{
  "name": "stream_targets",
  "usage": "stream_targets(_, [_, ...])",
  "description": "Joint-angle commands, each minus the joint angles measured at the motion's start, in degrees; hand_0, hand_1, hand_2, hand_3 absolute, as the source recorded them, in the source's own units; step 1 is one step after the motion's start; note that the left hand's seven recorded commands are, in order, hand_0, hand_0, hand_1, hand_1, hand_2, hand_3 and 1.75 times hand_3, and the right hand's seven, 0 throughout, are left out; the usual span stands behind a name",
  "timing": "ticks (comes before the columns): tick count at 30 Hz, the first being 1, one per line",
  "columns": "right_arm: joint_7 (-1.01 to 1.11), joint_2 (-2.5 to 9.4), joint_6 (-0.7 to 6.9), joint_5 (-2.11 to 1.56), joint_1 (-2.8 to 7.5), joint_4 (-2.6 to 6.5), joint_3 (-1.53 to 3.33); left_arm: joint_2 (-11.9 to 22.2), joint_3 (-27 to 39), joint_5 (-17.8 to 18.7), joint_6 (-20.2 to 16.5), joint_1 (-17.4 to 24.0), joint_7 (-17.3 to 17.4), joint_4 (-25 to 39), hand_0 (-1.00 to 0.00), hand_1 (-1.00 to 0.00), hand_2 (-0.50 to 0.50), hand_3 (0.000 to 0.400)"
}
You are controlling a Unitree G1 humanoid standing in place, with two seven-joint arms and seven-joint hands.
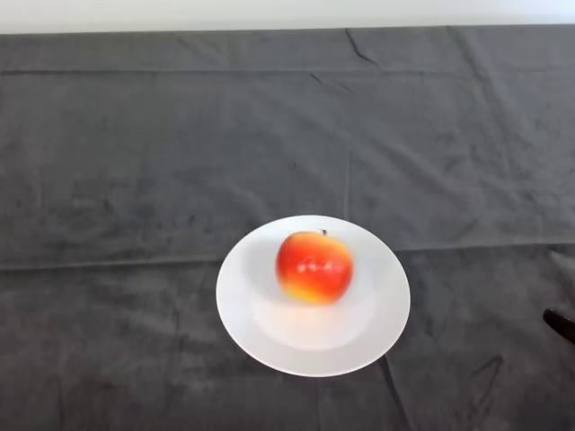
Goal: Move the apple to the plate
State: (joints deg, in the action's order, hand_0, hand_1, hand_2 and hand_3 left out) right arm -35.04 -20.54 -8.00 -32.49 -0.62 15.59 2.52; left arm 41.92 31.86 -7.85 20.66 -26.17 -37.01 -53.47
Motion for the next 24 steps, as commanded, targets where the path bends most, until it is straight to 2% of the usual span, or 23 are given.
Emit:
stream_targets(1, [-0.37,0.94,1.42,-2.01,1.55,1.89,0.63,5.88,2.26,1.21,2.52,-2.32,-2.40,-2.51,0.00,0.00,0.00,0.000])
stream_targets(7, [-0.54,0.77,1.25,-2.26,1.53,1.95,0.91,8.80,4.97,1.46,5.23,-1.12,-8.07,-5.56,0.00,0.00,0.00,0.000])
stream_targets(14, [-0.71,0.59,1.08,-2.51,1.50,2.01,1.18,9.77,6.38,1.44,7.38,-0.37,-13.77,-8.18,0.00,0.00,0.00,0.000])
stream_targets(24, [-0.89,0.39,0.88,-2.79,1.48,2.08,1.49,9.81,6.96,2.61,8.03,-0.54,-16.91,-10.83,0.00,0.00,0.00,0.000])
